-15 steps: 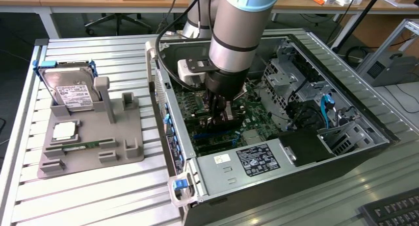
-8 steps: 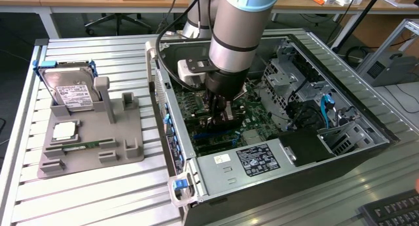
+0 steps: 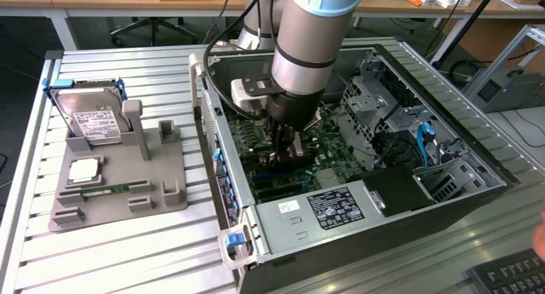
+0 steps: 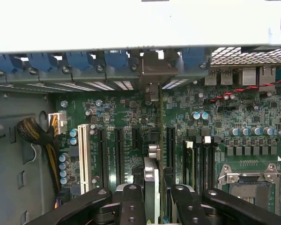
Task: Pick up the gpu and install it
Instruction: 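Insert the gpu into the slot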
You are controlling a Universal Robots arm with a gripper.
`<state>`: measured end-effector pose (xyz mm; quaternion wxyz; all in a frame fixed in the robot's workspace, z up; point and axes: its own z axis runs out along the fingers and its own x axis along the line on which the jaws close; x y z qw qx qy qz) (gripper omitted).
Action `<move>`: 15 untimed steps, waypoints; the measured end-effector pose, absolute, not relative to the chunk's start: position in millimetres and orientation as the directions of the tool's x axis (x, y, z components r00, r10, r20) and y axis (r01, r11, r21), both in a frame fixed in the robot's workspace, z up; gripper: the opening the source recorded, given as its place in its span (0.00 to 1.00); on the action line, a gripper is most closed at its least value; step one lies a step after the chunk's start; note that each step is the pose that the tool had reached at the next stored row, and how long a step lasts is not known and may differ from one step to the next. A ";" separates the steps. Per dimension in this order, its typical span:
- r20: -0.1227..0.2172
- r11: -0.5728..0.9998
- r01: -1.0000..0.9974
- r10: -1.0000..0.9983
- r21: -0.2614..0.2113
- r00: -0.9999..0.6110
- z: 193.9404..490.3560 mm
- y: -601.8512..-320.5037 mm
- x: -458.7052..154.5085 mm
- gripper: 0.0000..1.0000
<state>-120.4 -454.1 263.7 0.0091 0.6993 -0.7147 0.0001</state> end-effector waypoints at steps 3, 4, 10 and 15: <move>0.013 0.021 -1.000 -1.000 0.012 -0.021 262.9 -454.1 -120.4 0.27; 0.013 0.021 -1.000 -1.000 0.012 -0.021 262.6 -454.1 -120.4 0.27; 0.015 0.019 -1.000 -1.000 0.013 -0.018 261.4 -454.1 -120.5 0.27; 0.015 0.017 -1.000 -1.000 0.013 -0.017 260.3 -454.1 -120.4 0.27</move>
